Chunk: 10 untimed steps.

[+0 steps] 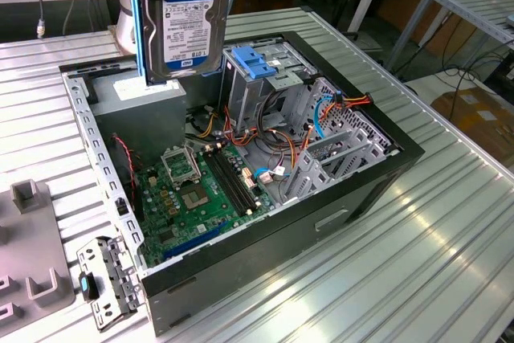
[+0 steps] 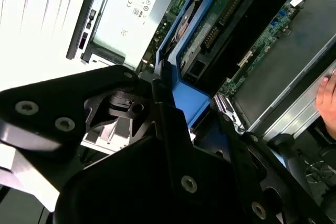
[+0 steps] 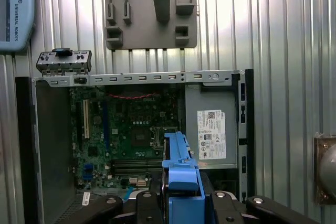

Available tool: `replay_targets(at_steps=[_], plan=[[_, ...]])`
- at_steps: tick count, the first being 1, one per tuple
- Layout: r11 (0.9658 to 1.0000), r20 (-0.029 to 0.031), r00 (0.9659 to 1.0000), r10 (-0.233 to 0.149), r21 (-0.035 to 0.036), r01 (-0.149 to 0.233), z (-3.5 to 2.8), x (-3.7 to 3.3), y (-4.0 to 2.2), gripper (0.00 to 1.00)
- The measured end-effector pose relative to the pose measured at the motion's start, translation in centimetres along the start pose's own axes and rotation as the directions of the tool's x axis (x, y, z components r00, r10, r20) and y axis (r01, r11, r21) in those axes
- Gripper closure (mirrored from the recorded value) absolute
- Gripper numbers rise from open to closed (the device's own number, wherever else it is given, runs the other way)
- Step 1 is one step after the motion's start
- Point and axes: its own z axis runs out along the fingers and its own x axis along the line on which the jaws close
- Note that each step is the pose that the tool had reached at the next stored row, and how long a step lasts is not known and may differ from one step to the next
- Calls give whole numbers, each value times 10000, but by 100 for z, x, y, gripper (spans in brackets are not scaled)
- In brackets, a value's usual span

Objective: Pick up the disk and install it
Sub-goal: 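Pick up the disk, then insert the disk into the insertion slot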

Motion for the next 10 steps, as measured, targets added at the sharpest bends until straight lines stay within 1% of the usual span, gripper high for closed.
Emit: replay_targets(at_steps=[5,10], plan=[[10000,-1,10000,-2,0,2,0,4,-2,63],[10000,-1,10000,-1,-1,1,2,75,-5,63]])
